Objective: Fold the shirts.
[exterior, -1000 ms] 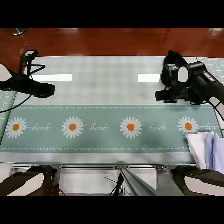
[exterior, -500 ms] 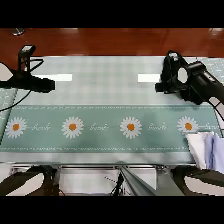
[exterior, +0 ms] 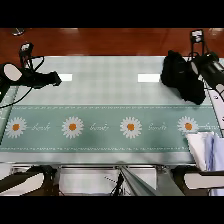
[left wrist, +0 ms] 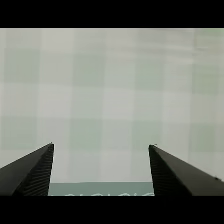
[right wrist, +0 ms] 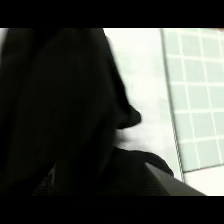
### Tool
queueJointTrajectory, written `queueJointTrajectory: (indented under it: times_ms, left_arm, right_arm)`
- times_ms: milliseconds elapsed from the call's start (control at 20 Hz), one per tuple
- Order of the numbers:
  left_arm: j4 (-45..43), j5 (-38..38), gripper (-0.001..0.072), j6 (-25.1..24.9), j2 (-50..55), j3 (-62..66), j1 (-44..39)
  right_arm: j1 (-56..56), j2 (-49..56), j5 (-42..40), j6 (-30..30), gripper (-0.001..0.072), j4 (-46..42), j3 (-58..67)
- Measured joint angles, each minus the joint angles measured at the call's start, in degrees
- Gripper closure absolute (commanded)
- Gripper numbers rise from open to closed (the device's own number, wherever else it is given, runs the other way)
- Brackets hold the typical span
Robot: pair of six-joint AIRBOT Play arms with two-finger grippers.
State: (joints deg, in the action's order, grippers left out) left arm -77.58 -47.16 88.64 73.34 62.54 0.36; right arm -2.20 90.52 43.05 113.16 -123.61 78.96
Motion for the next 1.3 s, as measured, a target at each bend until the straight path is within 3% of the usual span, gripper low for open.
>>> queueJointTrajectory:
  times_ms: [300,350,400,450,600,750,900,1300]
  left_arm:
    - [0.0,-0.9,0.0007,0.5,1.4,0.0,0.0]
    - [0.0,-1.2,0.0007,0.5,1.5,0.0,0.0]
    - [0.0,-1.3,0.0007,0.7,1.5,0.0,-0.1]
    - [0.0,-1.8,0.0007,1.0,1.5,0.0,-0.1]
    - [-0.3,-5.7,0.0007,1.3,0.7,0.0,0.0]
    - [-2.6,-12.6,0.0007,-0.8,-2.5,-0.1,1.6]
    - [-0.7,-17.2,0.0007,-2.4,-9.5,-2.6,2.8]
    - [13.8,-18.9,0.0007,-5.5,-31.0,-15.4,2.5]
  right_arm:
    - [-9.2,11.1,5.0,-10.4,0.0119,26.4,7.1]
    - [-9.6,12.2,6.7,-11.5,0.0280,29.7,7.5]
    - [-9.9,12.9,8.8,-12.7,0.0627,32.7,7.8]
    - [-10.1,13.4,11.0,-14.2,0.0686,35.3,8.2]
    - [-10.3,12.7,18.4,-17.9,0.0686,41.4,10.3]
    - [-10.3,6.7,19.4,-20.2,0.0686,46.8,15.0]
    - [-9.0,-2.8,17.4,-22.3,0.0687,51.1,19.2]
    - [-1.4,-24.7,8.2,-28.2,0.0687,54.2,25.7]
